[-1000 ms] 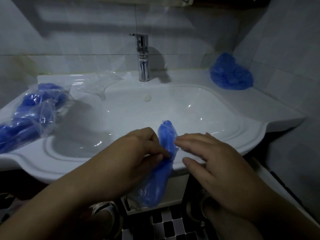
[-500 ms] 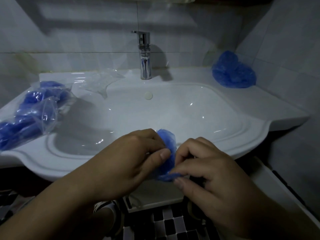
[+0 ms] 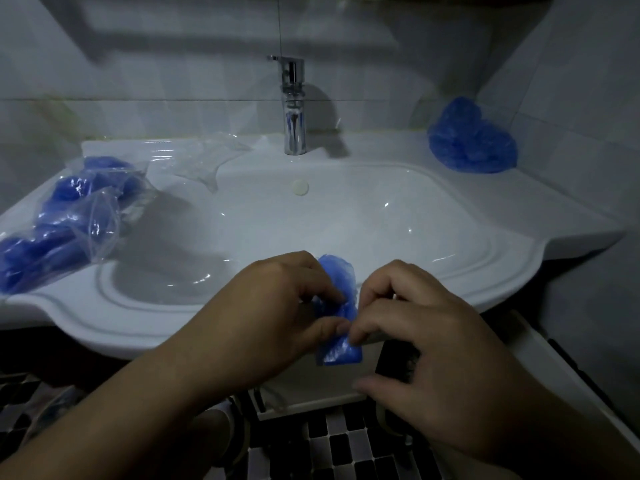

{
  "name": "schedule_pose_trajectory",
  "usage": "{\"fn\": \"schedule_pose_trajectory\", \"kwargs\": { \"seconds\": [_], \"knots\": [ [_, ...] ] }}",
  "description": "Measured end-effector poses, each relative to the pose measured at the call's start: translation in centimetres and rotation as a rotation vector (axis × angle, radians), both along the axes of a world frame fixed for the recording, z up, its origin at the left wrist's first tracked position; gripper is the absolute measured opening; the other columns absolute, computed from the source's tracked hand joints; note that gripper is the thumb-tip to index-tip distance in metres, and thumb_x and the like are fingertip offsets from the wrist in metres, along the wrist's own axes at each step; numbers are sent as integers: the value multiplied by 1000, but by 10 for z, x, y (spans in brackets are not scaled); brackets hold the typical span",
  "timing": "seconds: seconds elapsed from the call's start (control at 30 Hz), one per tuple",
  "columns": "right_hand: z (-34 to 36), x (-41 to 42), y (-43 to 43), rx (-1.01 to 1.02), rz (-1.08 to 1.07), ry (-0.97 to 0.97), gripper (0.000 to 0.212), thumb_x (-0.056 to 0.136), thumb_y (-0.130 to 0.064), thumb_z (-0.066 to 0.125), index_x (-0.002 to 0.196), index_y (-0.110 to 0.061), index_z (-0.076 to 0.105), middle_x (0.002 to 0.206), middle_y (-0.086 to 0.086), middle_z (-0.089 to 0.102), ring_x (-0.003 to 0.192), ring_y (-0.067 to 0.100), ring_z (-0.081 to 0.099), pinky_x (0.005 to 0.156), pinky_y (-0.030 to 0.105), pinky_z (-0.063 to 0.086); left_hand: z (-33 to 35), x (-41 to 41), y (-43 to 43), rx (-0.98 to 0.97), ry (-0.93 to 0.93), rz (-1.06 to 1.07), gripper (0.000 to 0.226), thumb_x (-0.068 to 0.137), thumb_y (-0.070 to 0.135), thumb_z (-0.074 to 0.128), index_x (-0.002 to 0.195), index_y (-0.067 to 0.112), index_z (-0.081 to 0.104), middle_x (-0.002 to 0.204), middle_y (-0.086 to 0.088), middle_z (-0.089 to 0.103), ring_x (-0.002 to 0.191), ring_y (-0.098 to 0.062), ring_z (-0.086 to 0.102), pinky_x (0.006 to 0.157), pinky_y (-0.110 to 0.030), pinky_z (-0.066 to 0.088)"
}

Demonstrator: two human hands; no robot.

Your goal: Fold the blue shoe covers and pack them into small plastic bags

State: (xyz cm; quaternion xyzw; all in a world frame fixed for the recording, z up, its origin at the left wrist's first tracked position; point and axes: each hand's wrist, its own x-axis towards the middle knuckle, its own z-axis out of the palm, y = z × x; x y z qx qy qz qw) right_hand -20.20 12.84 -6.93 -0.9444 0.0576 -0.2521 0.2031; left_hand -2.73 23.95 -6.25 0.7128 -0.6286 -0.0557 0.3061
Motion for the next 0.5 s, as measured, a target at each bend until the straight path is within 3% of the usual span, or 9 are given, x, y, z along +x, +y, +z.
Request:
{"fn": "schedule_pose_trajectory", "kwargs": {
  "seconds": [0.07, 0.2, 0.27, 0.4, 0.5],
  "knots": [
    [-2, 1, -3, -104, 1, 12, 32, 64, -26, 84, 90, -32, 65, 99, -14, 49, 91, 5, 50, 71, 21, 44, 0, -1, 0, 10, 5, 12, 38, 70, 57, 52, 91, 34, 73, 92, 14, 64, 82, -2, 63, 74, -29, 51],
    [-5, 5, -4, -79, -16, -45, 8, 83, -31, 69, 89, -27, 70, 93, -12, 51, 87, 6, 49, 70, 18, 41, 1, -1, 0, 27, 25, 30, 27, 74, 52, 59, 89, 34, 73, 91, 14, 63, 83, -3, 63, 75, -30, 50],
    [-5, 6, -4, -27, -32, -45, 8, 86, -32, 61, 86, -27, 68, 92, -14, 52, 89, 8, 51, 72, 20, 41, 2, 2, 1, 39, 15, -7, 22, 83, 45, 56, 89, 31, 72, 92, 12, 62, 87, -4, 62, 77, -31, 49],
    [-4, 10, -3, 101, -68, -26, 16, 86, -38, 51, 78, -28, 62, 90, -15, 51, 92, 10, 53, 72, 22, 42, 6, 6, 6, 65, 42, -120, 40, 98, 43, 36, 90, 22, 69, 93, 8, 62, 92, -9, 61, 80, -35, 48],
    [-5, 15, -2, 171, -108, -47, 16, 84, -38, 54, 71, -29, 57, 87, -12, 53, 89, 9, 55, 71, 27, 46, 7, 7, 6, 95, 163, -99, 39, 91, 51, 46, 90, 23, 74, 98, 8, 64, 94, -9, 64, 83, -36, 49]
  ]
}}
